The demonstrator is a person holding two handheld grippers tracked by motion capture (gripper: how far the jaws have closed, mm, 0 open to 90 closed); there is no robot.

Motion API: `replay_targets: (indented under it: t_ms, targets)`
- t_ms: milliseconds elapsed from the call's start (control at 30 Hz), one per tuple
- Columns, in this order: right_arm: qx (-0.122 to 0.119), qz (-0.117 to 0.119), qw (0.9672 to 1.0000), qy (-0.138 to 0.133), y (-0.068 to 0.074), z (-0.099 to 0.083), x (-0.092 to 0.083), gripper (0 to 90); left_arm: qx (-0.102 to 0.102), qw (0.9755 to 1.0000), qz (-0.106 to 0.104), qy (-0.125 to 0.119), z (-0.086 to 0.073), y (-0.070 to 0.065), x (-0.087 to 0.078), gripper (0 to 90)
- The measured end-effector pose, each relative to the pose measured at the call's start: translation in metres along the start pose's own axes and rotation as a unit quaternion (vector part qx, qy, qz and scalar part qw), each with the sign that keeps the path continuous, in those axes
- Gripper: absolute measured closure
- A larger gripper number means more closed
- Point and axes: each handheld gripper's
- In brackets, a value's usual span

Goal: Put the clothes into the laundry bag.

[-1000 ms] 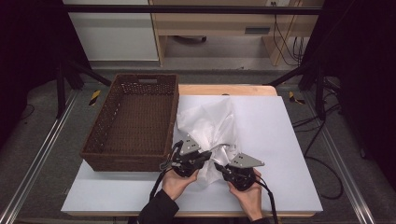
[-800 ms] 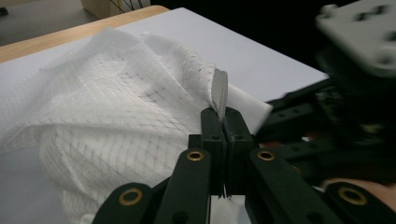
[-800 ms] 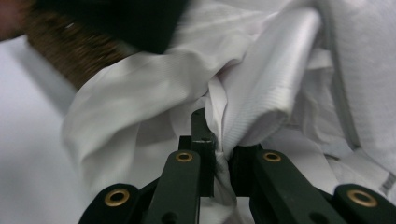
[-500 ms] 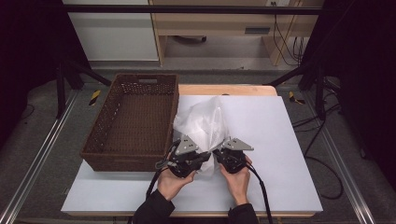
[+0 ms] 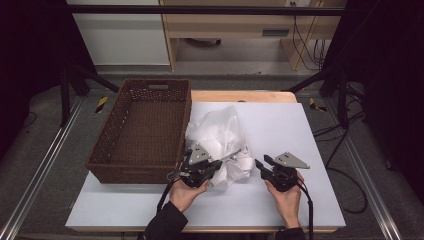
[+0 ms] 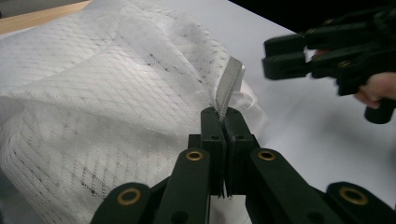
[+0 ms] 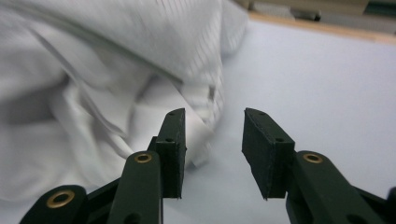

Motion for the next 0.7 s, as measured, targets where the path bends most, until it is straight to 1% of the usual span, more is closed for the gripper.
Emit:
replay_targets:
  t_ms: [33, 67, 133, 167, 267, 300, 333, 367, 400, 433, 500, 533, 567, 600, 633, 667, 700]
  targets:
    - [-0.015, -0.017, 0.9994, 0.026, -0.001, -0.006, 0.013, 62.2, 0.000, 1.0000, 0.000, 0.000, -0.001, 0.000, 0.000, 88.3]
    - [-0.015, -0.017, 0.9994, 0.026, -0.001, -0.006, 0.013, 62.2, 0.000, 1.0000, 0.000, 0.000, -0.001, 0.000, 0.000, 88.3]
    - [-0.017, -0.028, 0.9987, 0.040, -0.002, -0.009, 0.024, 64.0, -0.001, 1.0000, -0.001, 0.000, -0.001, 0.000, 0.000, 88.3]
    - [-0.010, -0.026, 0.9988, 0.042, -0.003, -0.008, 0.029, 62.7, -0.001, 1.0000, 0.000, -0.002, -0.001, 0.001, 0.000, 88.2]
    - [-0.003, -0.020, 0.9990, 0.039, -0.005, -0.007, 0.031, 60.2, -0.001, 1.0000, 0.001, -0.002, -0.001, 0.001, 0.000, 88.2]
    - [0.005, -0.010, 0.9991, 0.040, -0.005, -0.006, 0.030, 58.3, -0.002, 1.0000, 0.000, -0.004, -0.001, 0.001, 0.001, 88.1]
    - [0.006, -0.003, 0.9993, 0.036, -0.005, -0.005, 0.029, 56.9, -0.001, 1.0000, 0.001, -0.004, -0.001, 0.001, 0.001, 88.1]
    - [0.004, 0.015, 0.9995, 0.027, -0.003, -0.004, 0.025, 56.1, -0.001, 1.0000, 0.003, -0.003, -0.001, 0.001, 0.001, 87.7]
    - [0.004, 0.015, 0.9995, 0.027, -0.003, -0.004, 0.025, 56.1, -0.001, 1.0000, 0.004, -0.005, -0.002, 0.001, 0.002, 87.7]
    - [0.007, 0.028, 0.9993, 0.022, -0.001, -0.003, 0.023, 57.6, -0.003, 1.0000, 0.005, -0.004, -0.002, 0.002, 0.004, 87.6]
    - [0.005, 0.053, 0.9985, 0.015, 0.004, -0.001, 0.020, 60.8, -0.005, 1.0000, 0.007, -0.002, -0.002, 0.002, 0.007, 87.5]
    - [0.005, 0.066, 0.9978, 0.008, 0.006, -0.001, 0.019, 60.3, -0.007, 1.0000, 0.006, -0.002, -0.002, 0.002, 0.008, 87.5]
    - [0.010, 0.082, 0.9966, 0.002, 0.007, 0.000, 0.020, 60.1, -0.007, 1.0000, 0.006, -0.001, -0.002, 0.002, 0.010, 87.5]
    - [0.013, 0.084, 0.9964, 0.002, 0.008, 0.001, 0.022, 59.7, -0.006, 1.0000, 0.007, 0.001, -0.002, 0.001, 0.011, 87.6]
    - [0.006, 0.074, 0.9972, 0.006, 0.010, 0.002, 0.024, 58.8, -0.005, 1.0000, 0.007, 0.002, -0.002, 0.001, 0.012, 87.6]
    - [-0.004, 0.056, 0.9984, 0.011, 0.010, 0.003, 0.027, 57.1, -0.005, 1.0000, 0.007, 0.003, -0.003, 0.001, 0.013, 87.7]
    - [0.011, 0.038, 0.9992, 0.003, 0.008, 0.006, 0.030, 59.1, -0.006, 1.0000, 0.006, 0.003, -0.003, 0.001, 0.013, 87.7]
Point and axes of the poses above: each handheld gripper's, and its own axes: x roughly forward along the jaws, z roughly out of its top, y roughly to its left, and after that the axes turned 1 degree about x, right-handed
